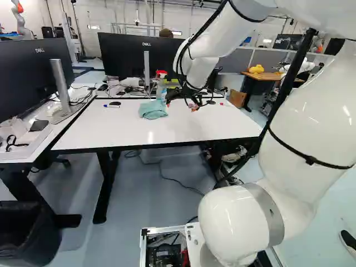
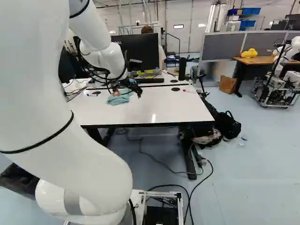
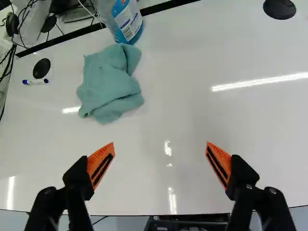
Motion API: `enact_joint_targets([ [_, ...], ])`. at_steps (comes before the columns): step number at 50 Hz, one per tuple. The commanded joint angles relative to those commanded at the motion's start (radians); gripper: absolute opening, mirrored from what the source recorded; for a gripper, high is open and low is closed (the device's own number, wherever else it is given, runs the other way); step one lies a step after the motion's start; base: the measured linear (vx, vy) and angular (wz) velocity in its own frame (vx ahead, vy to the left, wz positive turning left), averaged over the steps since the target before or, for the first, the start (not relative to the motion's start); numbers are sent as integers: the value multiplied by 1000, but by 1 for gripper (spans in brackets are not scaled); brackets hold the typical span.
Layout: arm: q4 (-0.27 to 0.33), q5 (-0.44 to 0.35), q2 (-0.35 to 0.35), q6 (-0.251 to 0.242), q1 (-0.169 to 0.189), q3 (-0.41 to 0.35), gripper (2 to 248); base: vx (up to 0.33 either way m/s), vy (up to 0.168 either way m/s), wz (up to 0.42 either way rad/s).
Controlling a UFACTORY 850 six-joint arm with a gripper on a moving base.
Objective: Clean the table with the green towel
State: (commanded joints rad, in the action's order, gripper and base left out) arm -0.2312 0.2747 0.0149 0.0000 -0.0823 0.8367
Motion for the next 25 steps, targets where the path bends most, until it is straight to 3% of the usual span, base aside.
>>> enact_joint_targets([
  [25, 26, -128, 29, 0, 9, -83, 247, 0, 0, 0],
])
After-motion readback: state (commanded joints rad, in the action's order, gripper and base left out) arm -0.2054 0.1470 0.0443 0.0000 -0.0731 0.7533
